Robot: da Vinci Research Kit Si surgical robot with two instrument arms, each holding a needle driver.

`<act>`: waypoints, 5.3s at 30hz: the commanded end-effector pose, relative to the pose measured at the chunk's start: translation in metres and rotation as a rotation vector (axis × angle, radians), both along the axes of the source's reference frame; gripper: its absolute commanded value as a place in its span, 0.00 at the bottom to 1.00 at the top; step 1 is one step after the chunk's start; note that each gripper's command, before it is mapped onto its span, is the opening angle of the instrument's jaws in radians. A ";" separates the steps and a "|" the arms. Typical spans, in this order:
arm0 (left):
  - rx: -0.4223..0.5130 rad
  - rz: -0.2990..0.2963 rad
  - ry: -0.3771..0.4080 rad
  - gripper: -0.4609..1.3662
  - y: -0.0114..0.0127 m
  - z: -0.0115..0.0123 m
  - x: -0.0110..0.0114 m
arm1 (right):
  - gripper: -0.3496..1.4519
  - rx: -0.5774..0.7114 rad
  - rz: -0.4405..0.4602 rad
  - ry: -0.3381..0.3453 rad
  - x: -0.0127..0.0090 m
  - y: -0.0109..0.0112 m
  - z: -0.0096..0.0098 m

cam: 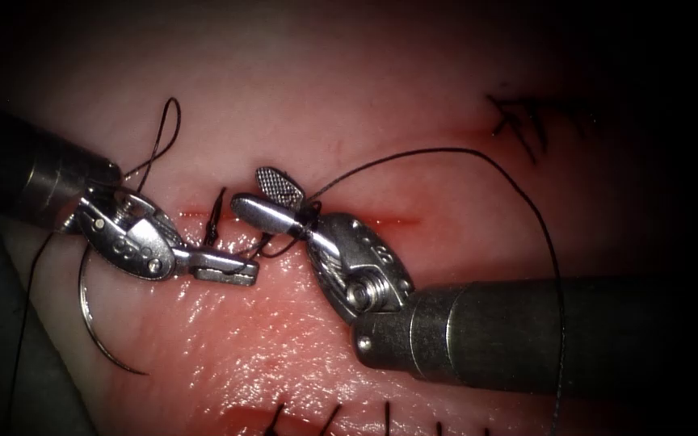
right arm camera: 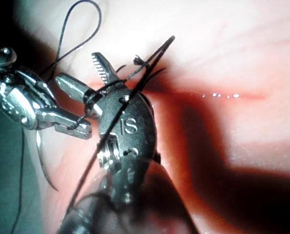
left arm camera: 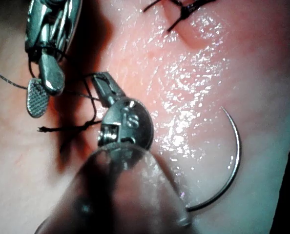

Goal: Wound Closure
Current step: Grab the short tail with the right gripper

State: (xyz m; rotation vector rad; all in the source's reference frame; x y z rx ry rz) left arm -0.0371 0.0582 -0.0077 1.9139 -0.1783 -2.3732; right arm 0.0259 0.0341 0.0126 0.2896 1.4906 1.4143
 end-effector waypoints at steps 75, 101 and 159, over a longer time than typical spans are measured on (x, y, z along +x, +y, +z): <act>0.369 -0.189 -0.430 0.06 -0.0018 -0.0018 0.0015 | 0.43 0.001 0.040 -0.045 -0.0009 -0.0016 -0.0001; 0.218 -0.156 -0.157 0.06 -0.0017 -0.0017 -0.0008 | 0.51 0.154 0.197 -0.428 -0.0025 -0.0020 0.0017; 0.211 -0.141 -0.110 0.06 -0.0012 -0.0001 -0.0012 | 0.00 0.134 0.088 -0.360 0.0002 -0.0003 0.0063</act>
